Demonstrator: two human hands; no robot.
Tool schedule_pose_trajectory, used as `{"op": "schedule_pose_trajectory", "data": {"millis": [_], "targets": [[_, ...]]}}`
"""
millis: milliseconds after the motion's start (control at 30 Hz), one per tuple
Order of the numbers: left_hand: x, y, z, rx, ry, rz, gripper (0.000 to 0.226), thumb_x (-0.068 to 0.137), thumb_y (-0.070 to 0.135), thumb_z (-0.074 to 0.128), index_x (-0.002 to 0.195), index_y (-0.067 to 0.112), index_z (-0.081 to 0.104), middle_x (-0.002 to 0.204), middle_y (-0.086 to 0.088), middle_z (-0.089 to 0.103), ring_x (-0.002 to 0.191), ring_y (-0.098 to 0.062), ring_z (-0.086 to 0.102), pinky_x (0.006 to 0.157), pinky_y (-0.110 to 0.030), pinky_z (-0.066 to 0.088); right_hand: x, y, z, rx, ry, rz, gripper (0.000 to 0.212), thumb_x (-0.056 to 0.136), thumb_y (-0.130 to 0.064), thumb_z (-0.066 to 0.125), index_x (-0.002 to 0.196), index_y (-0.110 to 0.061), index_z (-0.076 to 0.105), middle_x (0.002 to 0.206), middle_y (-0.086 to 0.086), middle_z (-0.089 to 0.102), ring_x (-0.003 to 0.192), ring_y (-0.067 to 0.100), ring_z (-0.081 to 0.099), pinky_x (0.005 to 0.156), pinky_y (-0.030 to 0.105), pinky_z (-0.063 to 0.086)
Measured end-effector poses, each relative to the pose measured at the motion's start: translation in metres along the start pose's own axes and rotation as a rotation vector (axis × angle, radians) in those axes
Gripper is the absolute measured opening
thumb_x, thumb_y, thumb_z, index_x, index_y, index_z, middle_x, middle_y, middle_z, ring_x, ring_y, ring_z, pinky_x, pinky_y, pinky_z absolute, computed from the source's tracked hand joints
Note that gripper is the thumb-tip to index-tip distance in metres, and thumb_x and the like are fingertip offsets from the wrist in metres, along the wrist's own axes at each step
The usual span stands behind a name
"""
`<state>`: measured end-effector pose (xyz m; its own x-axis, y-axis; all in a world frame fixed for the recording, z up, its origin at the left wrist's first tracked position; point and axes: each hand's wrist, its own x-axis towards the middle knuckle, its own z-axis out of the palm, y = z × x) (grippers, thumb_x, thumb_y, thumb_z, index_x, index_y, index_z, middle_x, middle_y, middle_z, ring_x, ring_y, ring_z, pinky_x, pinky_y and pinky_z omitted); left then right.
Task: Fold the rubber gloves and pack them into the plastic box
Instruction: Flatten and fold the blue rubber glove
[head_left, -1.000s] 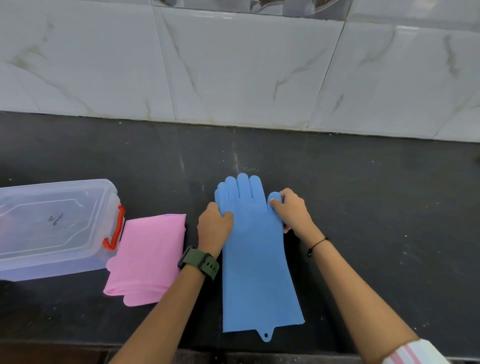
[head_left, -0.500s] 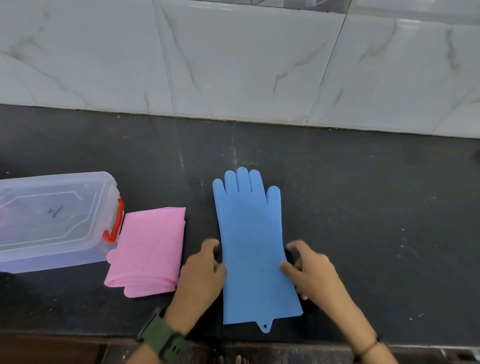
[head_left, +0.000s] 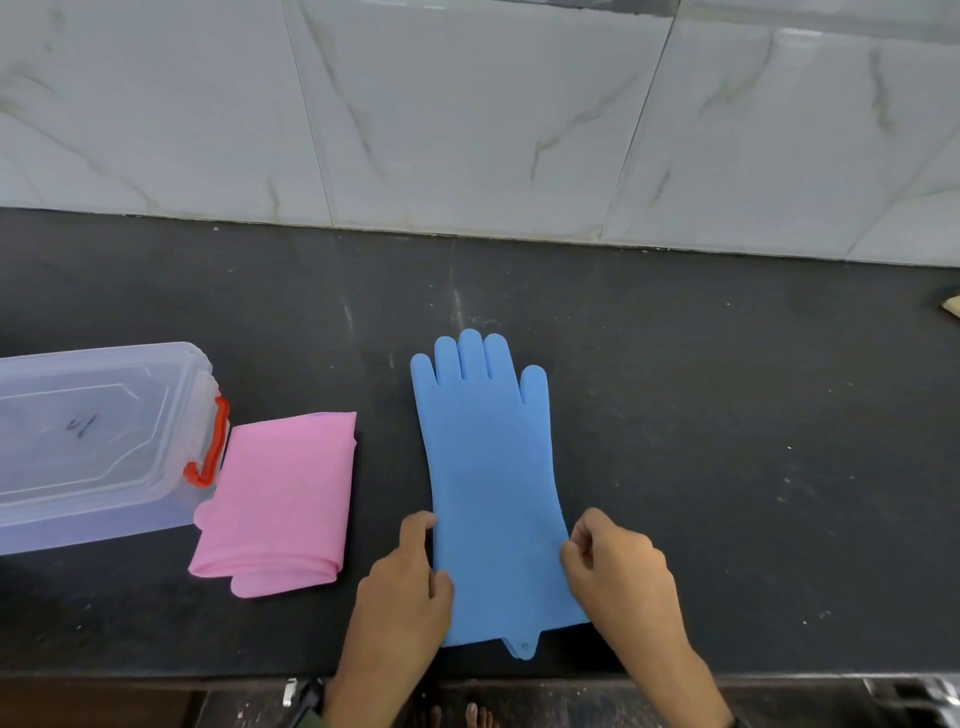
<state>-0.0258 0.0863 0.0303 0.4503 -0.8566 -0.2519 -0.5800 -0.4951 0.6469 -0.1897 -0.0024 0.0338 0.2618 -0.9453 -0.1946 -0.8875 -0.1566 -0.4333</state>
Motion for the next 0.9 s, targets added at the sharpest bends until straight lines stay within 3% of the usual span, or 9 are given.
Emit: {"op": "schedule_pose_trajectory", "data": {"millis": [133,167,267,333,433,533,667,800,900], "targets": [[0.004,-0.006,-0.002,0.167,-0.033,0.07,0.044,0.094,0.026,0.043,0.134,0.029,0.026,0.101,0.002,0.062,0.088,-0.019,0.061,0.08,-0.034,0.051,0.002,0.004,-0.001,0.008,-0.008,-0.077,0.005,0.092,-0.025,0.05,0.093,-0.025,0.046,0.069,-0.009,0.056,0.055,0.007,0.052,0.048,0.018,0.039],[0.005,-0.007,-0.005,0.24,-0.039,0.099,0.043,0.094,0.027,0.045,0.134,0.028,0.029,0.107,0.002,0.061,0.09,-0.017,0.061,0.08,-0.032,0.051,0.002,0.007,-0.004,-0.014,0.003,-0.119,0.014,0.091,-0.025,0.052,0.104,-0.026,0.047,0.077,-0.01,0.059,0.063,0.006,0.057,0.053,0.018,0.043],[0.01,-0.014,-0.014,0.481,0.052,0.401,0.052,0.06,0.01,0.081,0.107,0.018,0.062,0.089,0.002,0.065,0.07,-0.013,0.062,0.057,-0.022,0.054,0.012,0.019,-0.018,-0.314,0.114,-0.499,0.048,0.078,-0.015,0.069,0.123,-0.022,0.054,0.109,-0.005,0.062,0.091,0.013,0.062,0.058,0.018,0.051],[0.015,-0.019,-0.018,0.641,0.126,0.656,0.053,0.039,-0.011,0.07,0.085,0.016,0.069,0.078,0.001,0.066,0.06,-0.014,0.061,0.047,-0.02,0.051,0.026,0.028,-0.03,-0.479,0.188,-0.826,0.057,0.059,-0.005,0.079,0.113,-0.018,0.064,0.111,0.003,0.066,0.094,0.021,0.065,0.054,0.019,0.053],[0.029,-0.022,-0.027,0.783,0.152,0.913,0.052,0.06,-0.009,0.027,0.082,0.015,0.069,0.081,-0.001,0.067,0.065,-0.016,0.063,0.053,-0.022,0.053,0.05,0.039,-0.04,-0.608,0.14,-1.172,0.049,0.063,-0.008,0.079,0.11,-0.016,0.068,0.116,0.006,0.068,0.103,0.025,0.065,0.07,0.028,0.059],[0.036,-0.025,-0.026,0.876,0.088,1.033,0.028,0.067,-0.001,0.052,0.081,0.015,0.07,0.08,0.001,0.068,0.069,-0.015,0.063,0.061,-0.023,0.055,0.066,0.043,-0.035,-0.647,0.081,-1.383,0.037,0.075,-0.012,0.075,0.112,-0.012,0.068,0.117,0.005,0.068,0.105,0.024,0.065,0.078,0.03,0.058],[0.042,-0.025,-0.027,0.883,0.084,1.142,0.019,0.069,0.005,0.064,0.085,0.011,0.073,0.093,-0.004,0.072,0.085,-0.019,0.069,0.075,-0.027,0.058,0.081,0.045,-0.034,-0.68,0.084,-1.572,0.029,0.084,-0.011,0.065,0.112,-0.008,0.066,0.116,0.007,0.068,0.102,0.024,0.064,0.084,0.032,0.055],[0.051,-0.023,-0.032,0.877,0.067,1.156,0.034,0.078,0.005,0.039,0.084,0.013,0.072,0.086,-0.001,0.072,0.079,-0.017,0.067,0.068,-0.026,0.057,0.085,0.044,-0.027,-0.656,0.123,-1.615,0.023,0.083,-0.012,0.066,0.105,-0.008,0.069,0.11,0.007,0.071,0.098,0.022,0.066,0.083,0.03,0.055],[0.051,-0.028,-0.024,0.804,0.057,1.125,0.036,0.077,0.006,0.037,0.083,0.014,0.072,0.084,0.001,0.071,0.078,-0.016,0.067,0.07,-0.025,0.057,0.08,0.047,-0.019,-0.586,0.171,-1.559,0.018,0.088,-0.01,0.057,0.099,-0.006,0.071,0.106,0.008,0.072,0.093,0.022,0.068,0.082,0.03,0.056]]}}
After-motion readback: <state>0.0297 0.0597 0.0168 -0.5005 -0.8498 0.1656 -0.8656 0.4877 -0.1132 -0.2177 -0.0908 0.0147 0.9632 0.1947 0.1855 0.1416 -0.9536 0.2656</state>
